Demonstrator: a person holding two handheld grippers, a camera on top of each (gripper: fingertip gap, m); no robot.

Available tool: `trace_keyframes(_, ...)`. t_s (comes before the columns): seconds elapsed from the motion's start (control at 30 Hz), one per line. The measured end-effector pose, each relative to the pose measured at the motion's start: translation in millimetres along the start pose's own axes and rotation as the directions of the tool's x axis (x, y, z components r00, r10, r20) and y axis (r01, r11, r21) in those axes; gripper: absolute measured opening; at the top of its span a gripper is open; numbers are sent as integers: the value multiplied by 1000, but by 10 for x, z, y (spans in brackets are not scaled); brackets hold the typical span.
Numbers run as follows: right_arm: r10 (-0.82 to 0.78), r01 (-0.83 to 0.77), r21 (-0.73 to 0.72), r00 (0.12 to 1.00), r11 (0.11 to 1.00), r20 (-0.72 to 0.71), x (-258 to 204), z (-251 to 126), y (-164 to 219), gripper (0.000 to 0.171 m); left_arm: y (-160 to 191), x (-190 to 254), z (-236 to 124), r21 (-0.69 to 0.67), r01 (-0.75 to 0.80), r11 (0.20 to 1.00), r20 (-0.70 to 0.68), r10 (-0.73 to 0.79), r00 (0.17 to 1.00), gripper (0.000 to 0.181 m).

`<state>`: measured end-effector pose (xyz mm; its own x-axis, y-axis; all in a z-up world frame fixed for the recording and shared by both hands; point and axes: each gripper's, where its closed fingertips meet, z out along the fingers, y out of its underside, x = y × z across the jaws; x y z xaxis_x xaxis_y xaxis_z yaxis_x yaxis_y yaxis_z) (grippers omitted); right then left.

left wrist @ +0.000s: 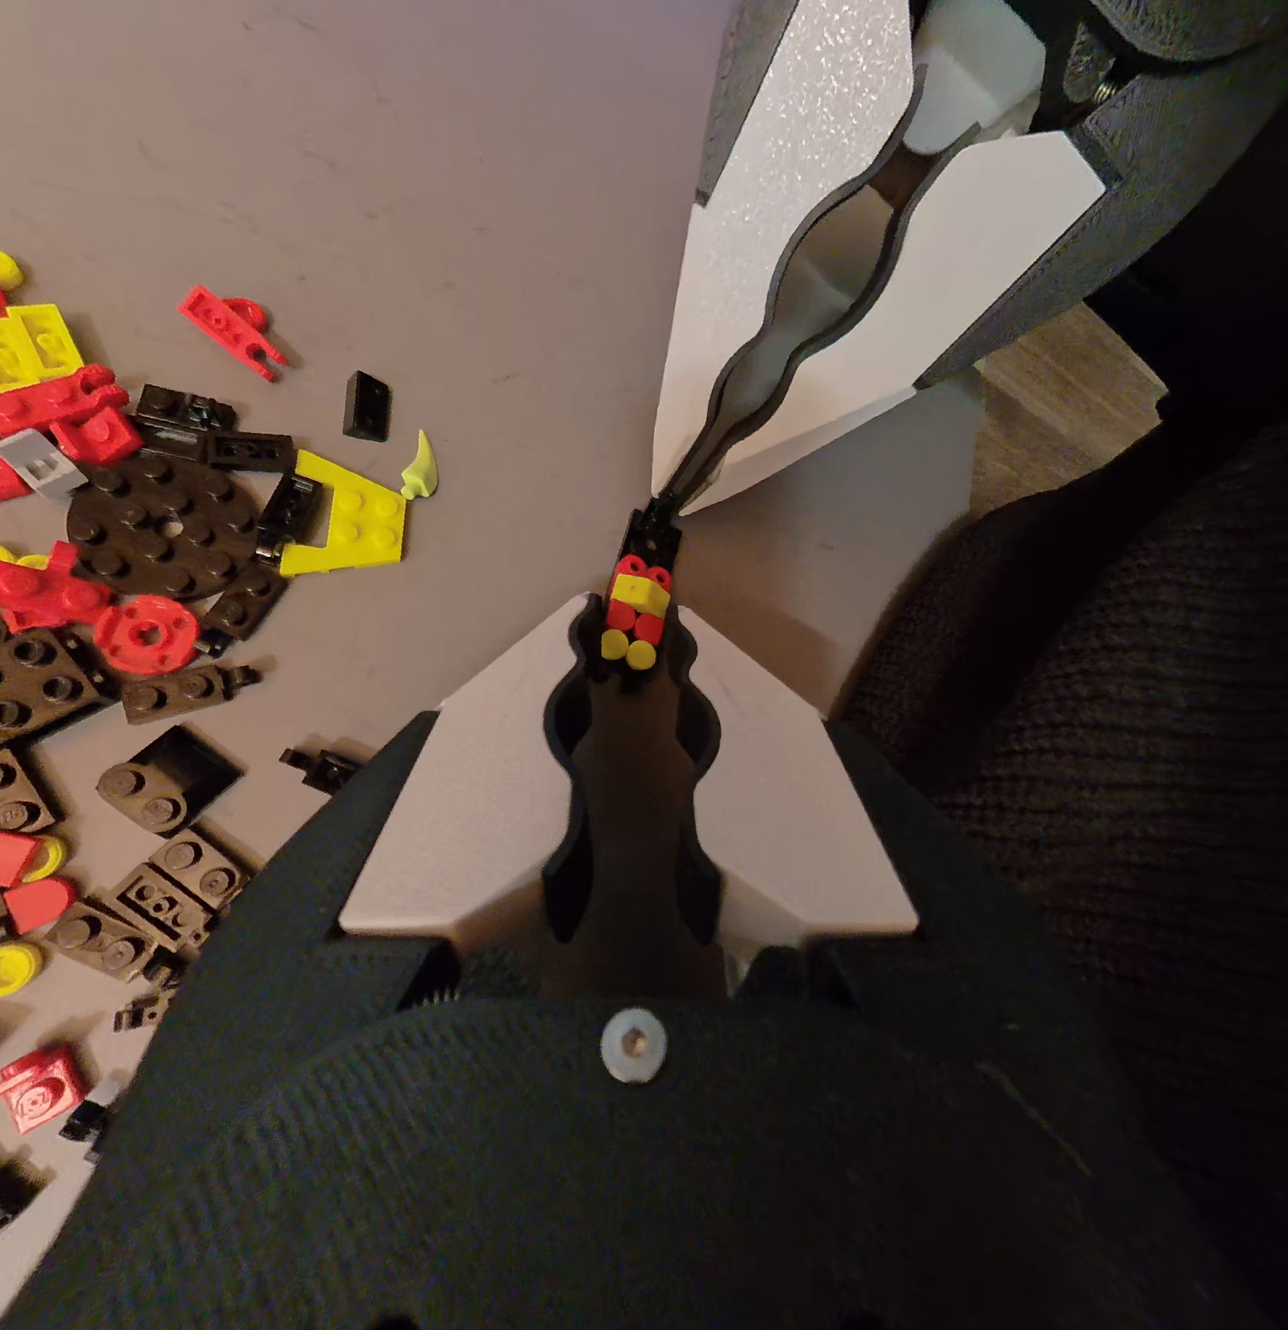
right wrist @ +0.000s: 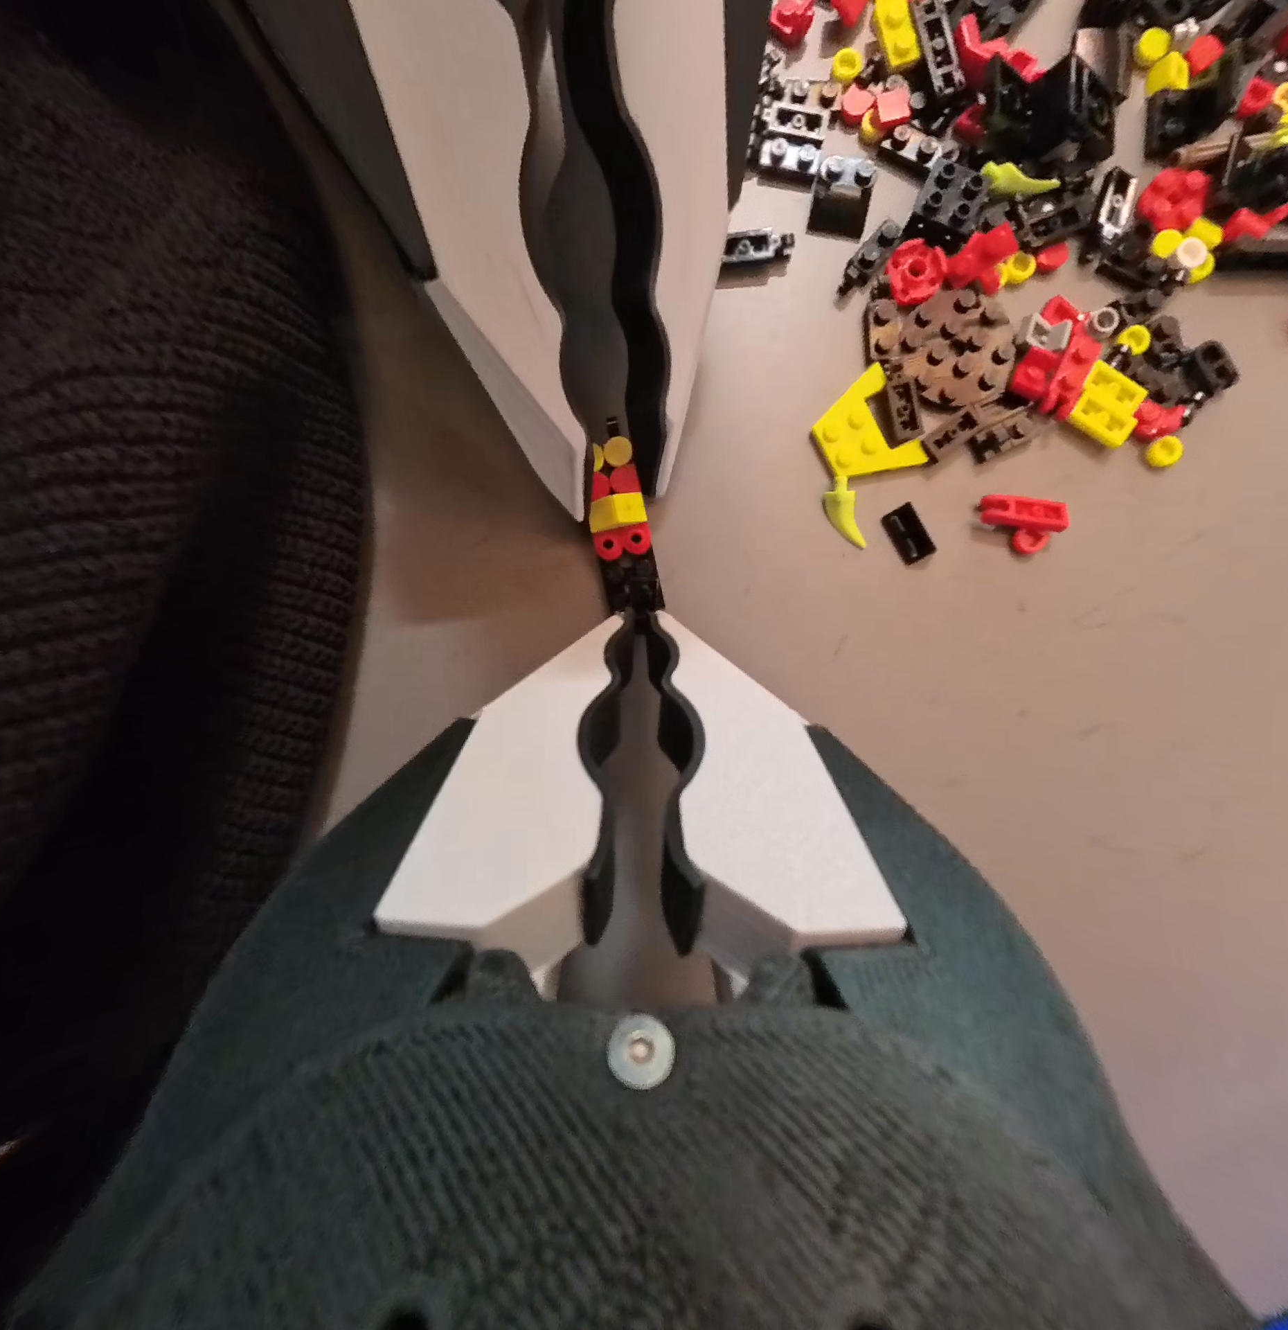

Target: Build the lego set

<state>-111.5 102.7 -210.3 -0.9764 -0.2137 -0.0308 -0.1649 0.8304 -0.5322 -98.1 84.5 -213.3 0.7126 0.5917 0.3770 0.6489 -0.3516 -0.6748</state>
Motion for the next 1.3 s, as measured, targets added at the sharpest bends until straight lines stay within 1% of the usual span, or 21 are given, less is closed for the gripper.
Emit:
trace_keyframes(0.03,-17,17,-9,1000,1000,9,-1,1,-1,2,1,2,0,0,-7,1000,2,7,1000,16)
trace_keyframes(0.27,-153,159,-86,986,983,72,-24,18,-42,2,10,33,8,-5,-35,999,-2,35,999,16)
trace_keyframes(0.57,-251,271,-213,961,939,116,-27,31,-43,2,1,21,7,1,-17,1000,-7,17,1000,15)
trace_keyframes(0.9,-194,218,-214,973,952,127,-8,42,-62,1,2,24,4,1,-12,1000,-17,12,1000,15)
trace_keyframes(0.97,-153,184,-218,977,958,150,10,56,-61,1,2,25,5,1,-13,1000,-19,13,1000,14)
trace_keyframes(1.07,-91,140,-214,970,967,224,10,55,-66,2,2,26,6,1,-13,1000,-19,13,1000,14)
trace_keyframes(1.17,-88,149,-226,962,963,257,10,56,-69,2,1,24,4,1,-14,1000,-16,14,1000,14)
trace_keyframes(1.3,-82,139,-209,962,968,260,11,60,-80,2,1,16,-2,2,-6,1000,-21,6,1000,14)
